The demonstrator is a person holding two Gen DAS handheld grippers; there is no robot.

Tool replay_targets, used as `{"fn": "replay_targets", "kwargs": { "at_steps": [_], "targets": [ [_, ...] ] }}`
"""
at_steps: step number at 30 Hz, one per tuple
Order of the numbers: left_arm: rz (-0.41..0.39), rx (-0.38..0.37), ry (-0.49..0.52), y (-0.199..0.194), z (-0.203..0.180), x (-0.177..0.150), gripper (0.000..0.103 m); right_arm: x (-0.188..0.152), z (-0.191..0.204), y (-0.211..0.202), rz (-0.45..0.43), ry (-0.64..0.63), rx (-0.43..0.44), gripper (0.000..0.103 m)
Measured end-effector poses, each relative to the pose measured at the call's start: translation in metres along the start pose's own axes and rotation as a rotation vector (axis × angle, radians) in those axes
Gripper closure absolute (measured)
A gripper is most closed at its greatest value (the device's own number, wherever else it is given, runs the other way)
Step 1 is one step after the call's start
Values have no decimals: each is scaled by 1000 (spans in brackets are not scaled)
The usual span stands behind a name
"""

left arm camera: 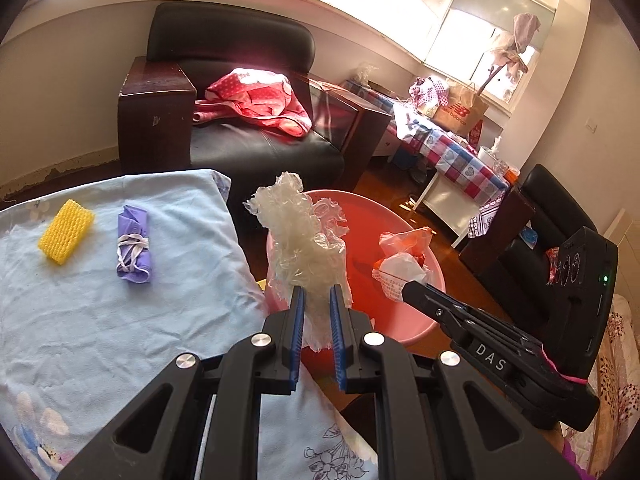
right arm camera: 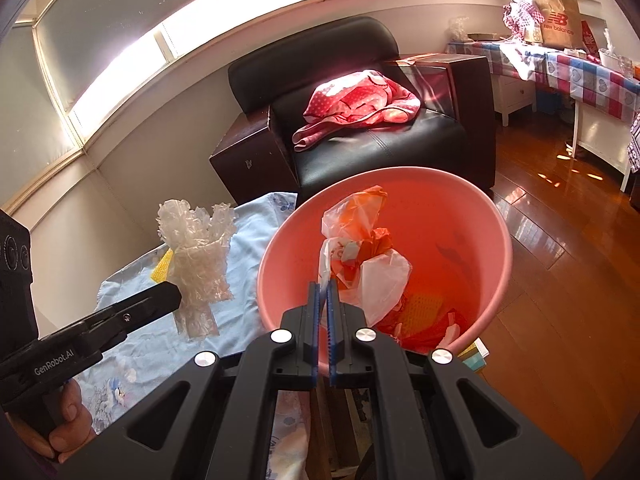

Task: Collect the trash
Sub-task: 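Carry the clear wrap and orange bag over the bucket and release both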

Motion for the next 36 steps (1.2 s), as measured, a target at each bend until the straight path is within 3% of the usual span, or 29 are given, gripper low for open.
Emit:
{"fn": "replay_targets", "kwargs": {
  "at_steps": [15,25,29,36],
  "targets": [
    [90,-1,44,42,-19,-15,91,-10,-25,6,25,39,-11,99],
    [76,-4,39,48,-20,-9,90,-11,-25,12,39,44,-8,99],
    [64,-2,33,44,-18,-8,63,-12,-24,13,50,38,-14,99],
    [56,-10,17,34,-13,-6,53,-14,-23,15,76,42,-47,99]
  ]
}}
Point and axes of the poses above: each gripper's, at about its wrist camera, not at the fingertips, and y roughly the way its jaws point, z to its left, x to its top, the point moved 10 cm from there along y, roughly the way its jaws point, and after that the axes turned 14 degrees about -y, right-handed, at the moved point
